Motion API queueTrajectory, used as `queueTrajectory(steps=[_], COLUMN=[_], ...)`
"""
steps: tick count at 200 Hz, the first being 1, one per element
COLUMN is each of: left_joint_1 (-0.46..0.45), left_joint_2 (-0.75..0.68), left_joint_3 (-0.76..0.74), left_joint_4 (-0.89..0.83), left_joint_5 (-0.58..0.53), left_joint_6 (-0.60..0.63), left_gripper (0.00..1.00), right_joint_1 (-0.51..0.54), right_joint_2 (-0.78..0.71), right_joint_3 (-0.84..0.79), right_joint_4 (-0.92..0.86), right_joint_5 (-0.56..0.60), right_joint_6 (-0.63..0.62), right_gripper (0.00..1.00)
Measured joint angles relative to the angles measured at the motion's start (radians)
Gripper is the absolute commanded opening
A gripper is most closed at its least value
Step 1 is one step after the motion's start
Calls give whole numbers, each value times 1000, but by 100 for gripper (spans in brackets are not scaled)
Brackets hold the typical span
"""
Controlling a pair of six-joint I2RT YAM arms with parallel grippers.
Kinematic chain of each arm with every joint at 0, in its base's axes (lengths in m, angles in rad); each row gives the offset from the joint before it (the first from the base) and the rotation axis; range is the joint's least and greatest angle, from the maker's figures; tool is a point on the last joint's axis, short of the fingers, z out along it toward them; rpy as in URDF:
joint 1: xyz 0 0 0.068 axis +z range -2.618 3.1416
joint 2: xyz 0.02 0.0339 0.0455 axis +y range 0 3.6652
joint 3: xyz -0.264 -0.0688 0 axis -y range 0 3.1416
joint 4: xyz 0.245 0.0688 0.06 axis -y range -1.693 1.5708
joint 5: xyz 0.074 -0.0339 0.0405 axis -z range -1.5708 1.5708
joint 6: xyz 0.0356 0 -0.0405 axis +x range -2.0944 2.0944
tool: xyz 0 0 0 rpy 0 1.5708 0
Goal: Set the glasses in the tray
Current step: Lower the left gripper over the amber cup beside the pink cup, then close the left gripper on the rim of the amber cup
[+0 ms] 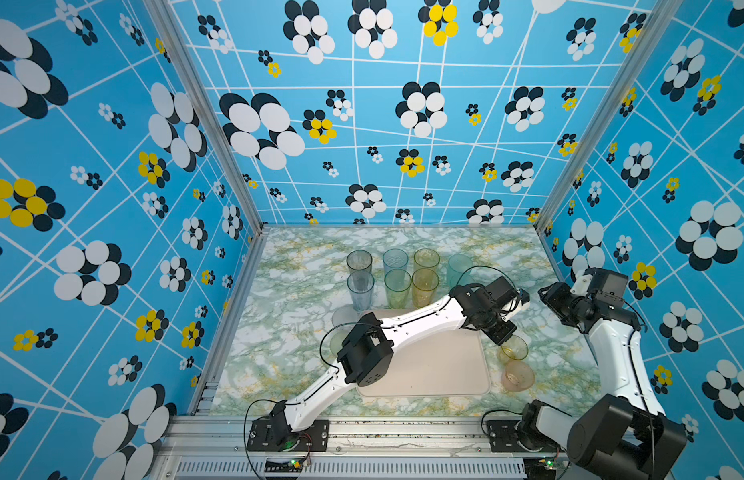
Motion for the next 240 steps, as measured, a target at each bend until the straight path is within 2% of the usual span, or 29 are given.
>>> queueTrajectory(steps=[57, 115, 170, 240], left_joint_1=[-14, -19, -31, -37], left_joint_2=[55, 79, 81, 89], left_joint_3=[72, 100, 105, 105], left_joint_4=[-32, -58, -57, -56], left_joint_5=[-3, -54, -97, -165], left_joint_6=[2, 12, 31, 54], left_gripper=[15, 16, 22, 25], right_joint_1=[0, 0, 0, 0], right_joint_2=[-24, -26, -26, -23], right_joint_3=[0, 0, 0, -2], right_joint_4=[0, 1, 4, 21], right_joint_5=[-6, -12, -18, -39], right_joint_6=[0, 0, 0, 0], right_gripper=[50, 50, 50, 50])
